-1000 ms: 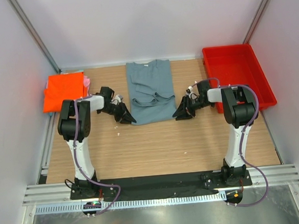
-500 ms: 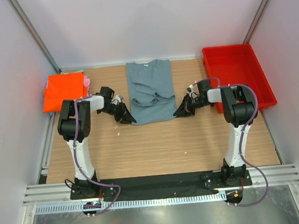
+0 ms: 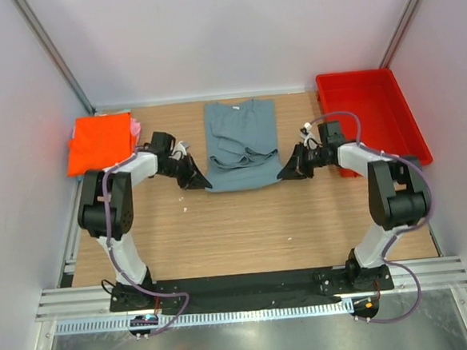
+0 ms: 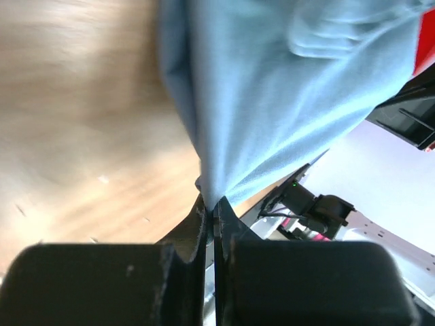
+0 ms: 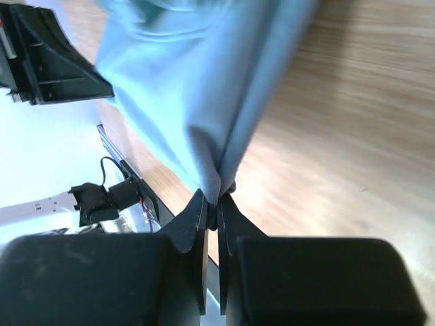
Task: Fold and stack the t-shirts
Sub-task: Fold the tshirt
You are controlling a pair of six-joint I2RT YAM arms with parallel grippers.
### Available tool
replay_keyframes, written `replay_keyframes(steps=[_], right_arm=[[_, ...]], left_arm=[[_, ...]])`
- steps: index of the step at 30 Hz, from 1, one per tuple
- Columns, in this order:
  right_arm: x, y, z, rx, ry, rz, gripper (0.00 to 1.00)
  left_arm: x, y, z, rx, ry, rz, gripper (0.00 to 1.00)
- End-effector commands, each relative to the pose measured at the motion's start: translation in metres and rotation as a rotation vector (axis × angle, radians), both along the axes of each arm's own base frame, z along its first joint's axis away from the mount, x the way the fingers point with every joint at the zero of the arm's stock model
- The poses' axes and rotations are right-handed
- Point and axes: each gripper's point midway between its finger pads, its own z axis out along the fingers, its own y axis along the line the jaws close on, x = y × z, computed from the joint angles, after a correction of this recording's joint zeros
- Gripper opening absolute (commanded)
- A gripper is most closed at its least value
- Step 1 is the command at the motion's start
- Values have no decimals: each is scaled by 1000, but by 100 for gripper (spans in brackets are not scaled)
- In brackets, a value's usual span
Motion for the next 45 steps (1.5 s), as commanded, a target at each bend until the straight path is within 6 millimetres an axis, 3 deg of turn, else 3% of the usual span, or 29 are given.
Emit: replay_keyframes(steps=[1, 7, 10, 14, 18, 22, 23, 24, 26, 28, 32, 35, 36, 38, 39, 40, 42, 45], right_arm=[[1, -7, 52, -17, -167, 9, 2], [-12, -7, 90, 2, -250, 19, 2], [-17, -7, 101, 7, -275, 13, 2], [-26, -8, 105, 4, -284, 11, 1], [-35, -10, 106, -5, -315, 2, 2], [-42, -12, 95, -10, -291, -27, 1], [-43, -12, 94, -12, -291, -30, 1], [-43, -12, 92, -9, -294, -31, 1], [-41, -13, 92, -13, -305, -30, 1], [-36, -14, 92, -22, -311, -32, 1], [-22, -17, 72, -42, -280, -33, 1], [-6, -23, 58, -83, -287, -31, 1], [3, -26, 58, -104, -311, -32, 1], [12, -27, 51, -108, -304, -35, 1], [20, -28, 47, -103, -294, -45, 1], [25, -28, 45, -96, -287, -54, 1], [39, -28, 49, -83, -301, -73, 1], [60, -29, 60, -80, -353, -85, 1]], left_arm=[[13, 1, 51, -34, -159, 34, 0], [13, -2, 106, -90, -266, 53, 0], [9, -2, 115, -94, -287, 55, 0], [4, -2, 118, -94, -293, 53, 0], [1, -2, 108, -82, -275, 53, 0], [14, -9, 99, -72, -260, 12, 0], [25, -11, 109, -76, -287, 5, 0], [29, -13, 99, -72, -255, -1, 0], [39, -17, 104, -78, -272, -9, 0], [43, -23, 98, -85, -250, -26, 0], [56, -33, 94, -85, -254, -47, 0], [65, -34, 84, -60, -253, -49, 0], [75, -34, 90, -53, -286, -53, 0], [84, -32, 79, -8, -289, -73, 0], [97, -33, 93, -5, -339, -74, 0], [101, -34, 88, 3, -326, -78, 0], [115, -36, 105, 2, -386, -80, 0], [130, -38, 109, 10, -419, -77, 0]])
